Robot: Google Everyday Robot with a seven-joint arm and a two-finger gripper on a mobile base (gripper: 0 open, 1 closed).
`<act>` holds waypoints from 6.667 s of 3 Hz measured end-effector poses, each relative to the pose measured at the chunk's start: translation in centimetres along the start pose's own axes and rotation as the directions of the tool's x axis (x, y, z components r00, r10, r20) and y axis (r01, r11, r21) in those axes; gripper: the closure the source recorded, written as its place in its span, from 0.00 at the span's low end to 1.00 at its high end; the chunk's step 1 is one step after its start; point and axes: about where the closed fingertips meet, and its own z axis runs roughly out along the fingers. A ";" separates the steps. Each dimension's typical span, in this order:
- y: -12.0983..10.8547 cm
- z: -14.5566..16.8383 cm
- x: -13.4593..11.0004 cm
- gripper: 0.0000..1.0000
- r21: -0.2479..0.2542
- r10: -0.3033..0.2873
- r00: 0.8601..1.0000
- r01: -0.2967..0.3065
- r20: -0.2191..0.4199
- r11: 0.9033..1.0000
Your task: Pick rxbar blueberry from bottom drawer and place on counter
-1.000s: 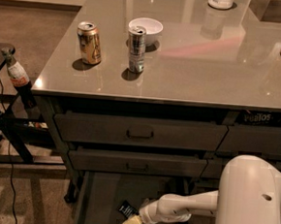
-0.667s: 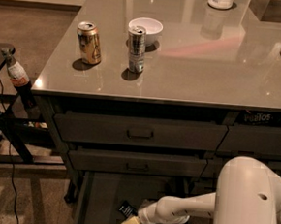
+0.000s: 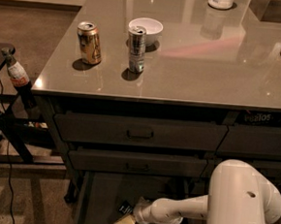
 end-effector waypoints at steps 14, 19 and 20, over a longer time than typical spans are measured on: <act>-1.3 2.8 1.4 1.00 0.104 0.056 0.998 -0.055 -0.005 0.993; -2.0 -12.6 -3.1 1.00 0.207 0.108 0.994 -0.100 -0.025 0.973; -1.4 -17.0 -4.3 1.00 0.247 0.109 0.994 -0.101 -0.019 0.964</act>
Offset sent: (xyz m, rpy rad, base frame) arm 0.0050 0.0259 -0.0548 -0.1507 -0.0620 -0.0482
